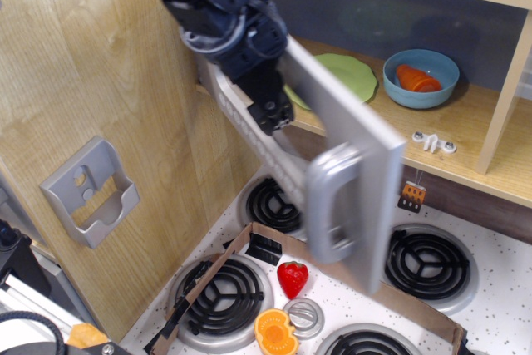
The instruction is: Close microwave
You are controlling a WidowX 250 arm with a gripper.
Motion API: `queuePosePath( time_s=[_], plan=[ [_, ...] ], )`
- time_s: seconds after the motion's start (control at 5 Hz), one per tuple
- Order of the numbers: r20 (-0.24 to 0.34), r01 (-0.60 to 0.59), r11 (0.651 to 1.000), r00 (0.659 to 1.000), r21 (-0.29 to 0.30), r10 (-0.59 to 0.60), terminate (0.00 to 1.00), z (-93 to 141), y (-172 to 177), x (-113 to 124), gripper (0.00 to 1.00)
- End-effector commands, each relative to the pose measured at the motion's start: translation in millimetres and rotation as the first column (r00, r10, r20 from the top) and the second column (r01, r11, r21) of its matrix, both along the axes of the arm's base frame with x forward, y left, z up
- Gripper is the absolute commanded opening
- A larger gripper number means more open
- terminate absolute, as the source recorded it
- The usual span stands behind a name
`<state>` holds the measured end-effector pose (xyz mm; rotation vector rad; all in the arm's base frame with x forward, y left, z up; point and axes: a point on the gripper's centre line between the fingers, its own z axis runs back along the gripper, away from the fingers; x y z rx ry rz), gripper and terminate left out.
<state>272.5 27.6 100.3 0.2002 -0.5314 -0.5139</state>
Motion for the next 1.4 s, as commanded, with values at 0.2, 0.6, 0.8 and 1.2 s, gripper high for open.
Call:
queuePosePath(
  time_s=[0.2,0.6,0.8,1.2],
  plan=[
    [0.003,0.085,0.996,0.996,0.005,-0.085,0.00,6,-35,36,1.00],
    [0.016,0.128,0.992,0.992,0.019,-0.128,0.00,11,-44,51,1.00],
    [0.036,0.153,0.988,0.987,0.026,-0.154,0.00,13,-49,56,1.00],
    [0.036,0.182,0.982,0.982,0.049,-0.184,0.00,18,-57,68,1.00]
  ],
)
